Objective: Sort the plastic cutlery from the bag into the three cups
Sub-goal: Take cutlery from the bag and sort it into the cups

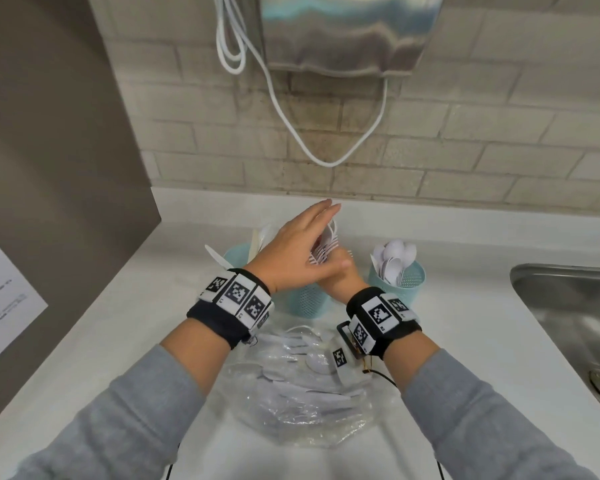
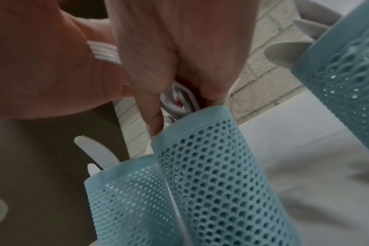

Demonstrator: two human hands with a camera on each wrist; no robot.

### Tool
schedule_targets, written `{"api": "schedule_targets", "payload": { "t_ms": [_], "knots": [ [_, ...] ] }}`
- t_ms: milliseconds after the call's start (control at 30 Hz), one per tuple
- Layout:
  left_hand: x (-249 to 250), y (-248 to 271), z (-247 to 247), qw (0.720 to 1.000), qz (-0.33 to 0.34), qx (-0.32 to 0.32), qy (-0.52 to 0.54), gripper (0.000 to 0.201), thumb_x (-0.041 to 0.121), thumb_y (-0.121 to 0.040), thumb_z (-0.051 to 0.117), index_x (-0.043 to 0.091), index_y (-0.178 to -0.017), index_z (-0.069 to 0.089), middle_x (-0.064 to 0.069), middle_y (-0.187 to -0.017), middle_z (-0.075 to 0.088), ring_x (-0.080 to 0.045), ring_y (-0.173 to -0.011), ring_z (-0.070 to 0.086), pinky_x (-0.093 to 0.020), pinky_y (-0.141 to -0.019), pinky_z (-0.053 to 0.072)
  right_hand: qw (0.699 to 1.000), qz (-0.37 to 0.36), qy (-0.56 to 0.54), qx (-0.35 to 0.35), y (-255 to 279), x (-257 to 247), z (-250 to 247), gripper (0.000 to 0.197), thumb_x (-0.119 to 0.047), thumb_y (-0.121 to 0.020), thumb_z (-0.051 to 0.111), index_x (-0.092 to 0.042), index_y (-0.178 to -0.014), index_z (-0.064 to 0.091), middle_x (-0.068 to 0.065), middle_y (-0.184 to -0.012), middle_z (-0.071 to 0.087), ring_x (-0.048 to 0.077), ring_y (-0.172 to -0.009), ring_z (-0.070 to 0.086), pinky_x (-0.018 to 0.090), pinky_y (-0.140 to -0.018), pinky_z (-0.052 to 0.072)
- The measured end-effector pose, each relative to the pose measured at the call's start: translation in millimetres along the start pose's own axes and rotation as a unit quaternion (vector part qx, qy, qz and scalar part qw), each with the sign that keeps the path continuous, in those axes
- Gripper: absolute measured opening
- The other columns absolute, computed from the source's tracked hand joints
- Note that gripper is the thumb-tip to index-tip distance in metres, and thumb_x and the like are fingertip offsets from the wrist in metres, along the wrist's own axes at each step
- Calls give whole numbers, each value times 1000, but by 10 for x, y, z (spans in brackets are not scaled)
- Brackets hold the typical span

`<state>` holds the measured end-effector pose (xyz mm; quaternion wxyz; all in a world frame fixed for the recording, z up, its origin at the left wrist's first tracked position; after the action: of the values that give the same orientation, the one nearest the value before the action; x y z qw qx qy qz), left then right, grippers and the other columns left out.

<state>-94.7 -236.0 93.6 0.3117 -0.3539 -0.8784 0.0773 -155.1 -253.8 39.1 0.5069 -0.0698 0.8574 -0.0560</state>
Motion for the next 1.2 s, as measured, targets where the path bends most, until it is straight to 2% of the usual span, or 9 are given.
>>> {"api": "schedule_targets", "payload": {
  "t_ms": [133, 300, 467, 633, 767, 867, 967, 1067, 1200],
  "knots": [
    [-106, -14, -34, 995, 1, 66, -72, 60, 45, -88, 56, 15, -137, 40, -5, -143, 38, -19, -132, 35, -37, -111, 28, 998, -8, 58, -34, -17, -31, 24, 40, -5, -78, 71, -5, -113, 52, -1, -95, 57, 16, -87, 58, 17, -64, 42],
    [-221, -52, 89, 992, -18, 70, -102, 29, 31, -92, 52, 9, -110, 58, -8, -115, 53, -22, -113, 47, -33, -96, 33, 999, 18, 35, -33, 18, 46, -79, 58, -3, -69, 80, -5, -118, 49, -1, -95, 58, 8, -80, 55, 1, -59, 40],
    [-238, -52, 161, 993, -22, 62, -98, 26, 29, -94, 49, 10, -110, 58, -6, -125, 50, -21, -121, 41, -35, -102, 32, 997, 1, 71, -36, 47, -8, -145, 59, -5, -70, 79, -3, -121, 50, 1, -101, 57, 12, -85, 54, -1, -61, 39],
    [-90, 55, -60, 995, -26, 91, -29, 33, 31, -93, 51, 13, -121, 54, -5, -134, 46, -19, -128, 38, -37, -109, 30, 990, 21, 140, -23, 86, -90, -288, 87, -29, -68, 79, -7, -141, 36, 16, -133, 50, 26, -119, 53, 37, -99, 45],
    [92, 322, -411, 991, -21, 131, 5, 16, 27, -88, 61, 17, -100, 65, 3, -102, 53, -14, -102, 50, -28, -91, 40, 984, -6, 178, 23, 319, -407, -531, 81, -27, -80, 74, -11, -146, 30, 11, -141, 40, 21, -127, 44, 33, -106, 39],
    [210, 562, -512, 995, -29, 94, 24, 6, 23, -85, 65, 18, -86, 69, 10, -84, 57, -8, -80, 54, -23, -73, 42, 987, -73, 140, 20, 618, -668, -543, 35, -20, -82, 72, -17, -116, 63, 0, -103, 60, 8, -84, 59, 25, -80, 49],
    [240, 829, -229, 997, -63, -41, 24, 5, 22, -84, 67, 19, -81, 69, 8, -75, 66, -7, -69, 60, -24, -68, 47, 976, -98, 160, -115, 993, -638, -153, 5, -17, -85, 67, -20, -87, 71, -13, -71, 61, -1, -61, 53, 11, -62, 39],
    [177, 1192, 359, 974, -93, -205, -24, 8, 22, -84, 63, 20, -84, 70, 5, -83, 71, -10, -76, 63, -26, -73, 49, 915, -53, 290, -276, 1403, -219, 333, 15, -22, -89, 57, -20, -94, 71, -4, -87, 70, 11, -78, 61, 21, -73, 46],
    [3, 1540, 810, 933, -133, -307, -132, 21, 20, -87, 54, 20, -99, 71, 0, -102, 71, -19, -96, 63, -28, -82, 46, 873, 16, 355, -334, 1687, 196, 505, 23, -16, -89, 52, -18, -100, 71, 3, -103, 72, 23, -97, 63, 26, -79, 44]
  ]
}}
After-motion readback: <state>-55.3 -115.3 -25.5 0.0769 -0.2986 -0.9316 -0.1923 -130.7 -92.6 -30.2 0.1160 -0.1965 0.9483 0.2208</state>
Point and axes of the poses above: each hand's wrist, its own y-axis away from the middle knuckle, its own z-axis out of the palm, x = y × z, the point moved 10 cm from there along -y, towards the middle knuckle
